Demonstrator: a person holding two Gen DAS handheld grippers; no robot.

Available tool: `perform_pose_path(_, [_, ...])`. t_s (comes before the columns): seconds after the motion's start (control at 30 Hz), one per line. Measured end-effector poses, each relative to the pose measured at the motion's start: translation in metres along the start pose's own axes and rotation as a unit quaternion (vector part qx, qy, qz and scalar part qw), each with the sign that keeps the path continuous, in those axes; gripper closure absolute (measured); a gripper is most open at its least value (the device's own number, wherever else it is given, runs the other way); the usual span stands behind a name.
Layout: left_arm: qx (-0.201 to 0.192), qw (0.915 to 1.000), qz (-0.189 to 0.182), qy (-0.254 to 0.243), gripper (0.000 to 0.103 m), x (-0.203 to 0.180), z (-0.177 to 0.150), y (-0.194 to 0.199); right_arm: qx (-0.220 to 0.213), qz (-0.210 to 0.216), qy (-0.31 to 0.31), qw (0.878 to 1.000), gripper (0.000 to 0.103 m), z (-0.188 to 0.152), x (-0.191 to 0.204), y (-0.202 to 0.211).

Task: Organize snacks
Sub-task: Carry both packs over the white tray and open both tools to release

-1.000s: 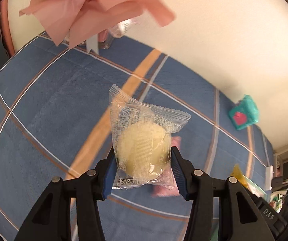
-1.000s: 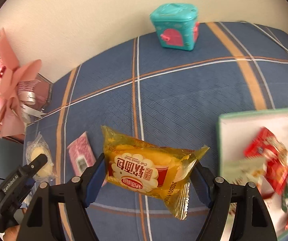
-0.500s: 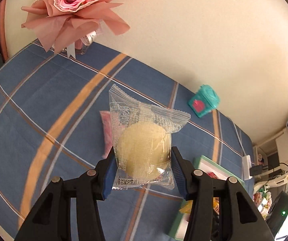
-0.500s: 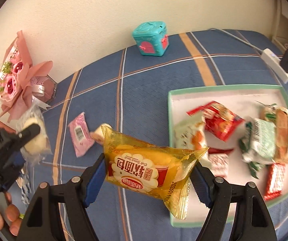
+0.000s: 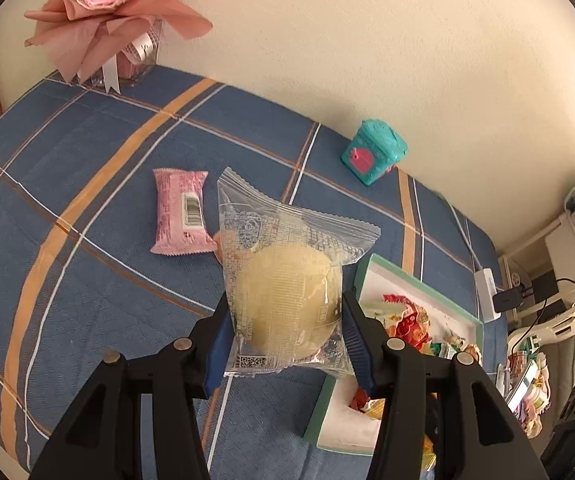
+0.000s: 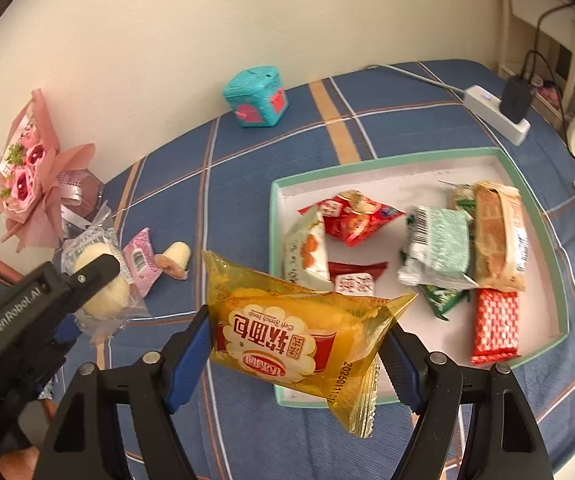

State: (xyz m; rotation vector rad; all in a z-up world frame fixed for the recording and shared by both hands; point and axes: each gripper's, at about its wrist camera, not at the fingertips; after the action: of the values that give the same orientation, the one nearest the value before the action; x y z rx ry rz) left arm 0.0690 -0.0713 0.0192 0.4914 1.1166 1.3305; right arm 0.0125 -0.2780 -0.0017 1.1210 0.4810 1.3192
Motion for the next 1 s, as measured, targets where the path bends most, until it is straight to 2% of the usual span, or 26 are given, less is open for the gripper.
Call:
perform_pose_path(0.27, [0.001,1.0,0.003,-0.008,0.05,-0.004,-0.003,0.002,0.002,-0.005,-0.021,1.0,0.023,0.01,-0.027,0.002])
perform_pose_path(0.53, [0.03,0.9974,-0.019,-0.063,0.05,-0.042,-0.022,-0.007,-0.011,-0.07,-0.057,0.996,0.023,0.022,-0.074,0.01])
perform_pose_path(0.7, [0.065,0.9911,-0.049,-0.105,0.05,-0.073,-0.043,-0.016,-0.013,-0.08,-0.098,0.992,0.022,0.025,-0.108,0.018])
perform_pose_path(0.8, [0.081,0.9869,-0.052,-0.13,0.05,-0.089,-0.054,-0.023,-0.013,-0.089,-0.107,0.99,0.022,0.025,-0.119,0.021])
perform_pose_path(1.0, [0.113,0.9783,-0.058,-0.164,0.05,-0.11,-0.073,-0.039,0.011,-0.092,-0.094,0.991,0.022,0.023,-0.117,0.011])
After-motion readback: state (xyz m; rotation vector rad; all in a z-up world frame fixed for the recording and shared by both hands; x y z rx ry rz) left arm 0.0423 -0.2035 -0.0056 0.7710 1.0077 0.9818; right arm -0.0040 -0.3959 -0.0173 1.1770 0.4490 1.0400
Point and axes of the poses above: each gripper's, at about its wrist camera, not at the fingertips, and y roughly against the way its jaws point, x to its left, z to its top, and after that the axes turned 1 degree about y, right-handed
